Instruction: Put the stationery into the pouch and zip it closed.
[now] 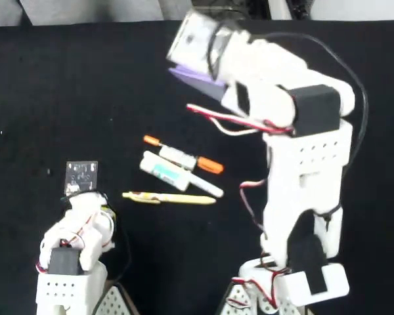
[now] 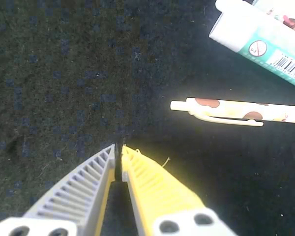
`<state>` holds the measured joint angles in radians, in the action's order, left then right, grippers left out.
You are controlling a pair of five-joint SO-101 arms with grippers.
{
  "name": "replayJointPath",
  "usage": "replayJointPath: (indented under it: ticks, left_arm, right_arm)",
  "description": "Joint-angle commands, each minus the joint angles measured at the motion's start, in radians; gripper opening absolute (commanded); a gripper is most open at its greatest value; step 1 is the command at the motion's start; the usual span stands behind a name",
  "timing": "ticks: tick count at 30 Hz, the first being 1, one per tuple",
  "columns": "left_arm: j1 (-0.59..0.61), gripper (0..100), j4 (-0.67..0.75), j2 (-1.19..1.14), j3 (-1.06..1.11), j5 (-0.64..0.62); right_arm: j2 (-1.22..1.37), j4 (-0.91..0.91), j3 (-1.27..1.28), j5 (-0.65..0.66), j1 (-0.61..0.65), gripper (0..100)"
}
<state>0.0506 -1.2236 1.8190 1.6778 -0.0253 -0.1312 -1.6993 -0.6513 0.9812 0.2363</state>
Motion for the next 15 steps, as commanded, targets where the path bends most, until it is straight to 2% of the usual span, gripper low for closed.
replayJointPath:
  ticks: [1,7,15]
  left_arm:
    - [-0.010,3,0.018,0.000,0.022,-0.008]
    - [-0.010,3,0.018,0.000,0.022,-0.008]
    - [-0.010,3,0.018,0.000,0.022,-0.008]
  right_arm:
    - [-0.012,-0.058,-0.093,0.025,0.086,1.1]
    - [-0.004,-0.061,-0.084,0.023,0.224,1.1]
    - [-0.004,-0.029,0.054,0.020,0.446,1.1]
